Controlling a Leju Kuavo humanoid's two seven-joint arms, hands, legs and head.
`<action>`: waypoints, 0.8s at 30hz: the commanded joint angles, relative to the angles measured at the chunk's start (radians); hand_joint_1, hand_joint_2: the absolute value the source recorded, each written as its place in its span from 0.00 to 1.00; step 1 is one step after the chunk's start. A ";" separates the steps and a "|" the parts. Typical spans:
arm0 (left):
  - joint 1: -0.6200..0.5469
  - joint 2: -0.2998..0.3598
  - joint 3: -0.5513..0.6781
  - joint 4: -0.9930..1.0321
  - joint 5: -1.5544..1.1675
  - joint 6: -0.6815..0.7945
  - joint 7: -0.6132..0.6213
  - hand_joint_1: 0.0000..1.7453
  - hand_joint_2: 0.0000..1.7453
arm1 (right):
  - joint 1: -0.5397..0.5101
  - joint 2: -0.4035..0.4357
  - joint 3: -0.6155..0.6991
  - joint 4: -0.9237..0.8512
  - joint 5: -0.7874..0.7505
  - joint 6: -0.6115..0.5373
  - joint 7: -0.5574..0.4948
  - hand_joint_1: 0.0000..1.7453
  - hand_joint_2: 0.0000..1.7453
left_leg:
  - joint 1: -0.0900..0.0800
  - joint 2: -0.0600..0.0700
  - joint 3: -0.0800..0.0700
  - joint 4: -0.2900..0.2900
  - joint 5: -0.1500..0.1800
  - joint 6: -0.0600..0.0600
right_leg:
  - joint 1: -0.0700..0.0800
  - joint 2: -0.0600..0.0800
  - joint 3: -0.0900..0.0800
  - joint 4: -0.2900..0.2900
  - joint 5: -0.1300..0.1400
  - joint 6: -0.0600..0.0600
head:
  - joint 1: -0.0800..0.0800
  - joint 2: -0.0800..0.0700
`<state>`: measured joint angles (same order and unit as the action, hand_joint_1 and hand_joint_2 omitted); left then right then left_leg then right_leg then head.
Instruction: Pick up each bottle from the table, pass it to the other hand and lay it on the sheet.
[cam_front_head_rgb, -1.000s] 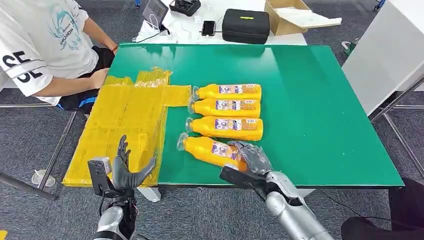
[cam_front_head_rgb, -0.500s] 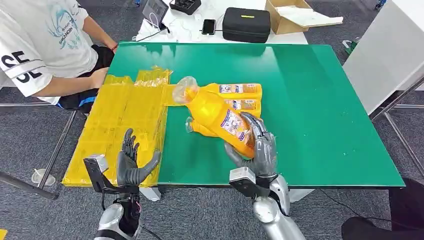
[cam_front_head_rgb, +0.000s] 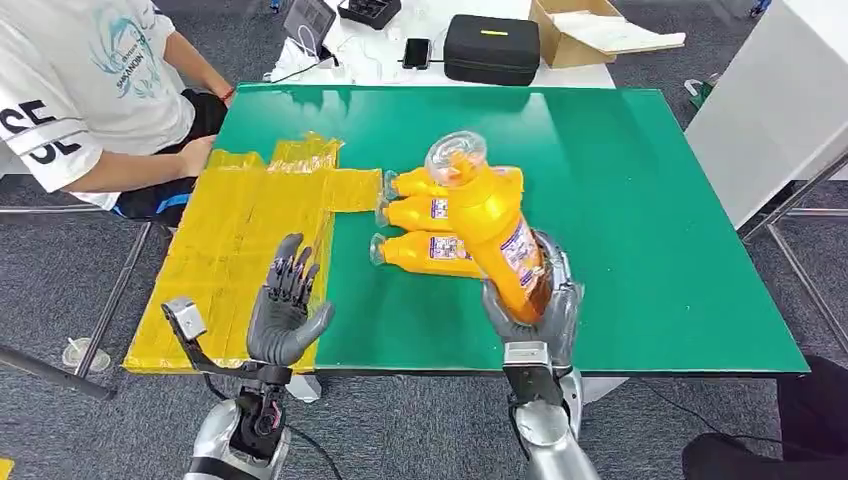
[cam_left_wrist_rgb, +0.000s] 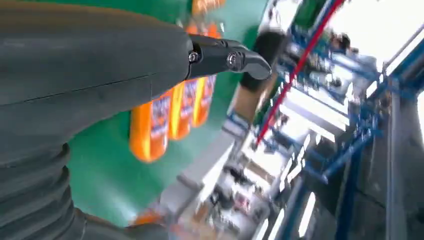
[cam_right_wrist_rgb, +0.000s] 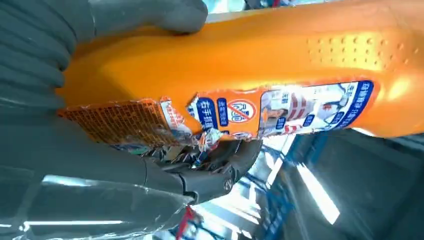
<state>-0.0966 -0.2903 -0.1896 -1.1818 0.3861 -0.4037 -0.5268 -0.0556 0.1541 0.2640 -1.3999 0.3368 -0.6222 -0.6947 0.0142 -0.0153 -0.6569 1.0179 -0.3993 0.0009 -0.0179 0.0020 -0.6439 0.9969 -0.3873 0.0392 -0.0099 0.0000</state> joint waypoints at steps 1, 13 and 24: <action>-0.049 0.055 -0.083 0.044 0.048 -0.065 0.034 0.00 1.00 | -0.059 -0.002 0.185 0.259 -0.047 -0.044 -0.003 1.00 1.00 | 0.001 0.003 0.004 -0.001 -0.001 0.000 | 0.001 0.002 0.003 -0.001 0.000 -0.001 | 0.000 0.000; -0.056 0.058 -0.107 0.077 0.053 -0.073 0.046 0.00 1.00 | -0.091 0.010 0.250 0.336 -0.002 -0.076 -0.003 1.00 1.00 | 0.000 0.003 0.004 -0.001 -0.001 0.000 | 0.001 0.002 0.004 -0.001 0.000 -0.002 | 0.000 0.000; -0.082 0.056 -0.118 0.123 0.079 -0.091 0.073 0.00 1.00 | -0.117 0.058 0.257 0.429 0.127 -0.076 -0.003 1.00 1.00 | 0.001 0.003 0.006 -0.001 -0.002 0.000 | 0.001 0.002 0.006 -0.002 -0.001 -0.002 | 0.000 0.000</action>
<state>-0.1158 -0.2689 -0.2709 -1.1601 0.4410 -0.4776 -0.4803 -0.1069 0.1724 0.4952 -1.1379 0.3514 -0.6909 -0.6958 0.0144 -0.0152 -0.6574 1.0178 -0.3991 0.0007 -0.0178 0.0021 -0.6445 0.9970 -0.3874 0.0390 -0.0099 0.0000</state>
